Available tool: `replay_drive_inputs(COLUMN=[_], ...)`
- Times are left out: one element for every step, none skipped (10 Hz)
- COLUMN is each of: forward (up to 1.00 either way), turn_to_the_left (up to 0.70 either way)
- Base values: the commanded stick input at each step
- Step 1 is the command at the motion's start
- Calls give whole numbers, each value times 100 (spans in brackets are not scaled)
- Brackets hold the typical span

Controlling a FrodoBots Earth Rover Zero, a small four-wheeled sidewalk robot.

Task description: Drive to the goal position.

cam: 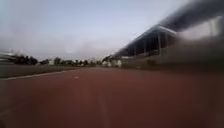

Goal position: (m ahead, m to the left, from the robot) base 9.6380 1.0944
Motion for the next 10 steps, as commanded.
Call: replay_drive_inputs(forward=[70,70,70,70,70,70,70,70,70,70], turn_to_the_left=[0,0,0,2,2,2,2,2,2,2])
